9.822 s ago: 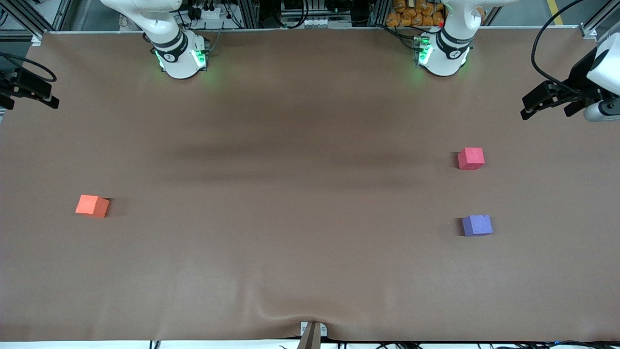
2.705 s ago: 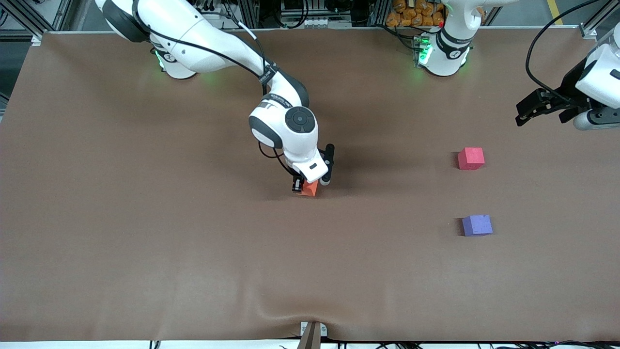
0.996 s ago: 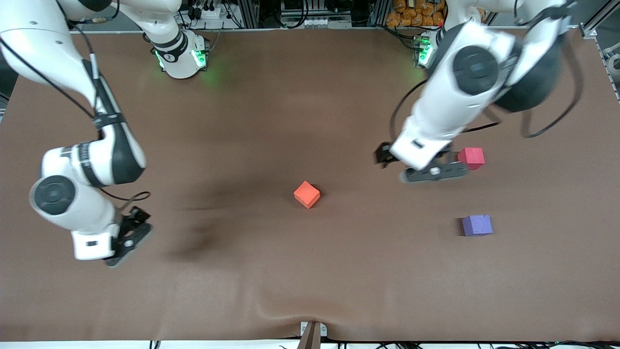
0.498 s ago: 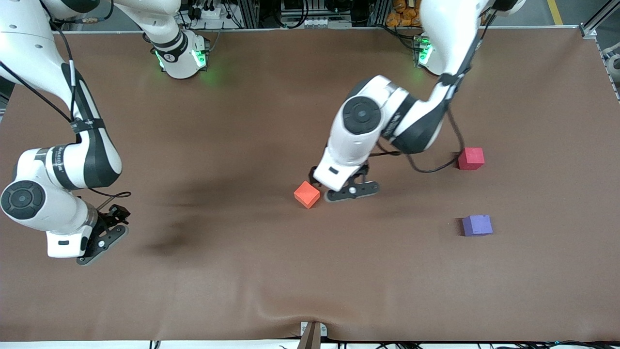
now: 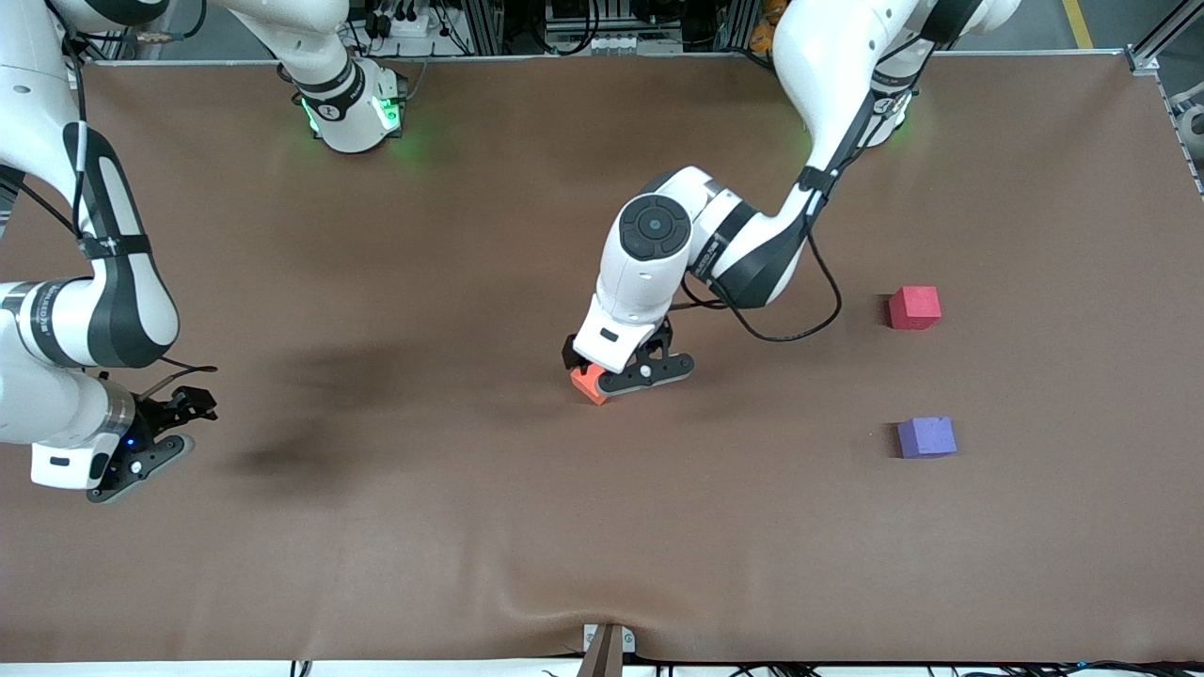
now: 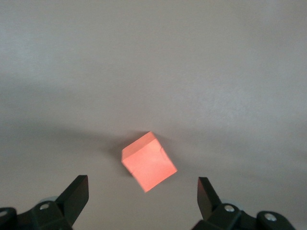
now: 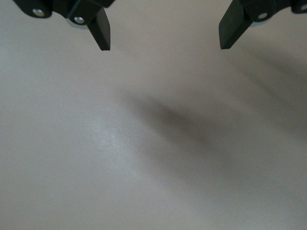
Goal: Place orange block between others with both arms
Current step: 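Withdraw the right gripper while the left gripper descends over the orange cube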
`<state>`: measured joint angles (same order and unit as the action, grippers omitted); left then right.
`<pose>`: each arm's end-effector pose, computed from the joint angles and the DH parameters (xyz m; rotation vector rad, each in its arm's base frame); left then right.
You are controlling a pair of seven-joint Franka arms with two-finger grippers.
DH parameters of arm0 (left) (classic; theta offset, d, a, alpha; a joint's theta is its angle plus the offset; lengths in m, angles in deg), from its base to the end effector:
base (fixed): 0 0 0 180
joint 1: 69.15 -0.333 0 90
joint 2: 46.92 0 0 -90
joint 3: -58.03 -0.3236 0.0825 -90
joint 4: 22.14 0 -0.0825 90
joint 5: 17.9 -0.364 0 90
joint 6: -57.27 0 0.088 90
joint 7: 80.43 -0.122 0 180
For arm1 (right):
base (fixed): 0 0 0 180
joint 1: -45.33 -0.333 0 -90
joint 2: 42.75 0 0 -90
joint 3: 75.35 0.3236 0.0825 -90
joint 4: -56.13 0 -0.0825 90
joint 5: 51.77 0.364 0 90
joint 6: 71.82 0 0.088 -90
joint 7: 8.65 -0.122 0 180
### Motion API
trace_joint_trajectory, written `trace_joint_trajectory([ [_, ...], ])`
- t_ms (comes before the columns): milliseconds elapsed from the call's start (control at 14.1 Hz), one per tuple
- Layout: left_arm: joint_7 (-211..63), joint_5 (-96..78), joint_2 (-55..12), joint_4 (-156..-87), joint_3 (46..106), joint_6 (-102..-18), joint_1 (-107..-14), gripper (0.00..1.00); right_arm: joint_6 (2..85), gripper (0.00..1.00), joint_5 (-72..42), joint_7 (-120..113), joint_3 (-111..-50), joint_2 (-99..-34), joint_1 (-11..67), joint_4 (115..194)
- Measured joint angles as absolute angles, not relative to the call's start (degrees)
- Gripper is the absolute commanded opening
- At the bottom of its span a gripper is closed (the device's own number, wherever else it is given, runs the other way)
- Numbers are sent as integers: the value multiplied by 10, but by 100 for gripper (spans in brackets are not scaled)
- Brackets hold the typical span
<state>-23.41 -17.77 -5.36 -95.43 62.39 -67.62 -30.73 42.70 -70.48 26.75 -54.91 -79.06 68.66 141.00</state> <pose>0.5597 -0.4982 0.3386 2.9438 0.4047 0.1123 0.6813 -0.0998 0.3155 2.9195 0.9971 -0.1450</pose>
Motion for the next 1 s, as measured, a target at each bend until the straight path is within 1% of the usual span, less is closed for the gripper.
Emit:
trace_joint_trajectory([
  [214,-232,-178,-14,-943,624,-711,-302,100,427,100,-699,257,-541,-791,680,1411],
  [427,-214,-178,11,-932,624,-734,-297,100,425,100,-699,246,-538,-791,670,1412],
  [996,-96,-178,23,-929,624,-744,-293,100,425,100,-699,246,-538,-791,668,1413],
])
